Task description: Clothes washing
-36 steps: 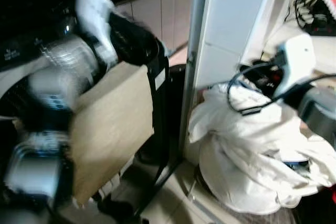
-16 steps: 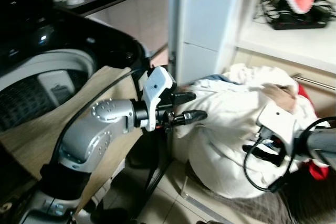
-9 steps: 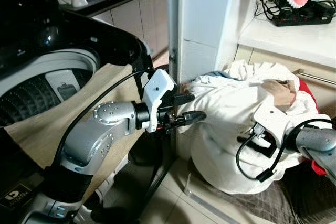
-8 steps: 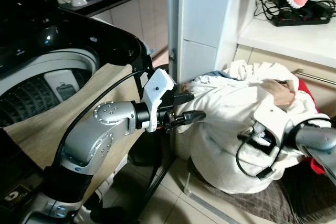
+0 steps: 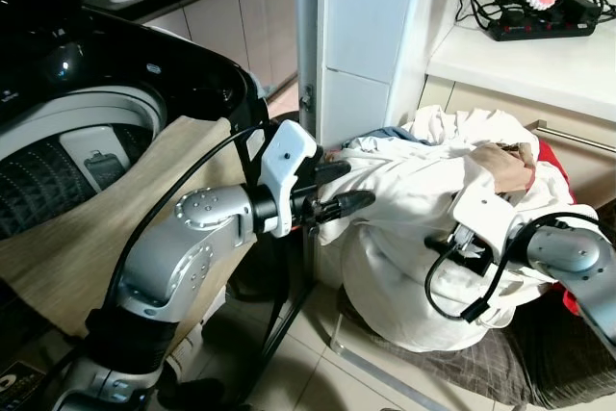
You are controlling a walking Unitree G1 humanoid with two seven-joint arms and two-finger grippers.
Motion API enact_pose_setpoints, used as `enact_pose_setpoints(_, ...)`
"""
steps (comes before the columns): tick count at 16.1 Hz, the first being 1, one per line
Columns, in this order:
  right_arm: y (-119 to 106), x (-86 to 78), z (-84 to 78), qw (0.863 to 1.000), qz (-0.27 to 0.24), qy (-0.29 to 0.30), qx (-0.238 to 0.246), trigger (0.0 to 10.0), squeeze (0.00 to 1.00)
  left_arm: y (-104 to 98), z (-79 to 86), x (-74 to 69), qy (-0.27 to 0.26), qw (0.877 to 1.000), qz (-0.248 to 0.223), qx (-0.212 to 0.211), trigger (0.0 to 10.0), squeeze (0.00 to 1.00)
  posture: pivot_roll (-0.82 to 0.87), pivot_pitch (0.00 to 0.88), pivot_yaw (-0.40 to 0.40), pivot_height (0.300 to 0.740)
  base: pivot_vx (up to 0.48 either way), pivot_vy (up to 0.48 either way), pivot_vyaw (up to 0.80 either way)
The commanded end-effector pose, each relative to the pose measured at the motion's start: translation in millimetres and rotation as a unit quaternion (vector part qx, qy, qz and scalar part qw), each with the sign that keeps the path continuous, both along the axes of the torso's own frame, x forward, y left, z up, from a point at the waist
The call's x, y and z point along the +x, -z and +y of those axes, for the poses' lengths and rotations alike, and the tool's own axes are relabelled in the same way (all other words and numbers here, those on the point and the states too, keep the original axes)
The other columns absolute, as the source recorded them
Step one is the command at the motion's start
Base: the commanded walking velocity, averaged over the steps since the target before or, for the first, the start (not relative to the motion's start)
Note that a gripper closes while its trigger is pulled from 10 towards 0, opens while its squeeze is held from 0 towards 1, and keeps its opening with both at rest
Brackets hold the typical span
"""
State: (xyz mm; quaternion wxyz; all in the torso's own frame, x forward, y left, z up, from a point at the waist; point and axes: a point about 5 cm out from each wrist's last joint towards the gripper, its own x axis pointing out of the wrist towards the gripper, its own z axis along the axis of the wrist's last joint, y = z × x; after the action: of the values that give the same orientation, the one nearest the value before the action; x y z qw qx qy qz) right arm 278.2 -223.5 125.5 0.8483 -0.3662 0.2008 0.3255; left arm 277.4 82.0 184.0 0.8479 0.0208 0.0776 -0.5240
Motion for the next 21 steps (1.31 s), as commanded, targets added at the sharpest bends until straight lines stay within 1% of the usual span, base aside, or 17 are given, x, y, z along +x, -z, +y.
enact_pose_setpoints(1,3.2,3.3,-1.1,1.0,-0.001,-0.008,-0.017,5.3,0.0,2.9,1.1,-5.8,0.024,1.0,0.004,0.008,10.0,0.0,-0.17,0.0,0.04,0.74,0.0,0.0,0.0)
enact_pose_setpoints(2,4.2,4.5,-2.5,1.0,0.0,-0.01,-0.024,1.8,0.0,3.6,1.9,-6.6,0.027,1.0,0.007,0.01,10.0,0.0,-0.17,0.0,0.04,0.74,0.0,0.0,0.0)
enact_pose_setpoints(3,4.4,5.1,-2.1,1.0,0.001,-0.012,-0.02,0.0,0.0,3.5,2.6,-6.5,0.029,0.999,0.007,0.011,10.0,0.0,-0.16,0.0,0.036,0.74,0.0,0.0,0.0)
enact_pose_setpoints(7,4.8,6.8,-1.5,1.0,-0.002,-0.016,-0.016,0.0,0.0,7.1,4.9,-8.3,0.034,0.999,0.011,0.026,10.0,0.0,-0.16,0.0,0.037,0.74,0.0,0.0,0.0)
enact_pose_setpoints(13,6.2,7.3,-4.9,1.0,0.0,-0.02,-0.016,0.0,0.0,8.2,4.2,-7.1,0.039,0.999,0.009,0.032,10.0,0.0,-0.16,0.0,0.043,0.74,0.0,0.0,0.0)
enact_pose_setpoints(21,6.7,7.4,-5.7,1.0,-0.005,-0.005,0.015,0.0,0.0,8.4,4.0,-5.7,0.031,0.999,0.001,0.032,10.0,0.0,-0.17,0.0,0.045,0.74,0.0,0.0,0.0)
